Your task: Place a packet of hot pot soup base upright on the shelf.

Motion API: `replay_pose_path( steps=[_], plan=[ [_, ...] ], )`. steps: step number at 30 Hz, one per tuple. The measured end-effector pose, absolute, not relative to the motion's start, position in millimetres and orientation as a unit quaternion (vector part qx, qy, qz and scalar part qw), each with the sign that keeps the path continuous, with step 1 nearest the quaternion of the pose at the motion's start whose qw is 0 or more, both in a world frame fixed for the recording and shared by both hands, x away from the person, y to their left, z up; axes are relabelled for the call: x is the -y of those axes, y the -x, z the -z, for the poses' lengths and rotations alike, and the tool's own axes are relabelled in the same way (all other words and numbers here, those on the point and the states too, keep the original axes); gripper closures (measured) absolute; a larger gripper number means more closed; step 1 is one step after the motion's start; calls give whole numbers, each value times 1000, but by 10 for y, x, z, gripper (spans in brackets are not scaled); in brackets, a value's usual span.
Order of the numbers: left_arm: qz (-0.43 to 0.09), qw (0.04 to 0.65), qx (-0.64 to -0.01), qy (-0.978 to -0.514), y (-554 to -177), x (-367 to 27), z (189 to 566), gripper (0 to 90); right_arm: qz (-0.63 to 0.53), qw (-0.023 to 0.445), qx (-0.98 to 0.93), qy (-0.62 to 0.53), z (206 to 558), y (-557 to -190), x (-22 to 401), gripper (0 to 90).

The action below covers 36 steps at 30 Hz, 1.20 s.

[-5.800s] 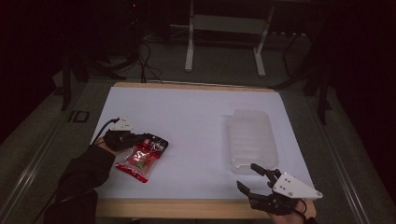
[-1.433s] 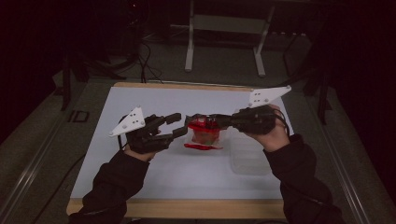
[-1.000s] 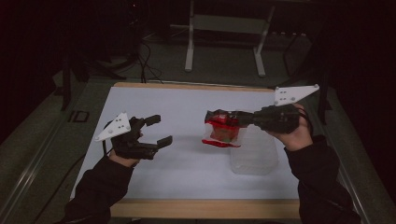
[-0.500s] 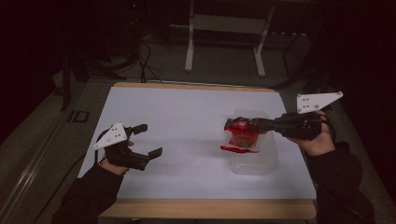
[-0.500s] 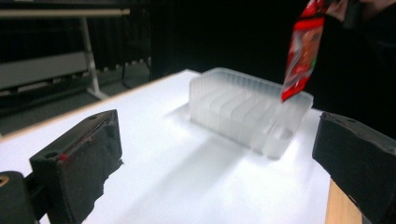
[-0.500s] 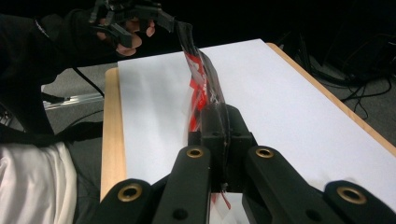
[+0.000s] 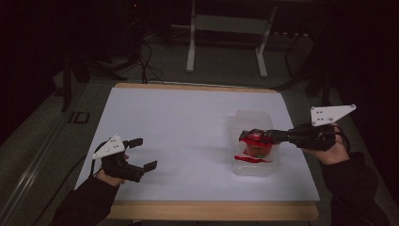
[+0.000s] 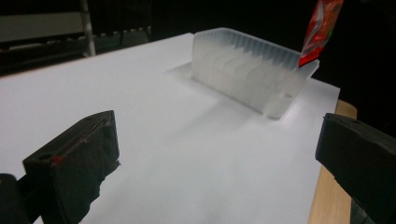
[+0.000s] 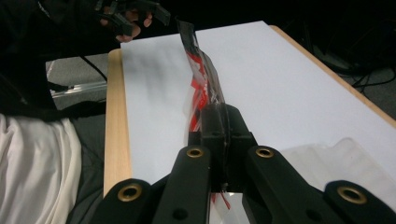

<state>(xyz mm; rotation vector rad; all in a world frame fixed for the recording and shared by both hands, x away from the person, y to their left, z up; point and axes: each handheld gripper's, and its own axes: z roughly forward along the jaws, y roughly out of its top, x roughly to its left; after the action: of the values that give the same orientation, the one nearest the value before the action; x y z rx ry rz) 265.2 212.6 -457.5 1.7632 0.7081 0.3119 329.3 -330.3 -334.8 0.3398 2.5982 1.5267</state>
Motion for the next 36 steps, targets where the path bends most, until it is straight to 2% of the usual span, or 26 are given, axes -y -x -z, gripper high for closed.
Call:
replay_pose_path(
  steps=[14, 36],
  plan=[
    [-126, 572, -312, -748, -2657, -2159, 4698, 0, -483, 61, -866, -115, 3617, -3367, 3399, 900],
    [-128, 563, -314, -754, -2681, -2187, 4809, 0, -474, 4, -871, -127, 4108, -3444, 3437, 900]
  ],
)
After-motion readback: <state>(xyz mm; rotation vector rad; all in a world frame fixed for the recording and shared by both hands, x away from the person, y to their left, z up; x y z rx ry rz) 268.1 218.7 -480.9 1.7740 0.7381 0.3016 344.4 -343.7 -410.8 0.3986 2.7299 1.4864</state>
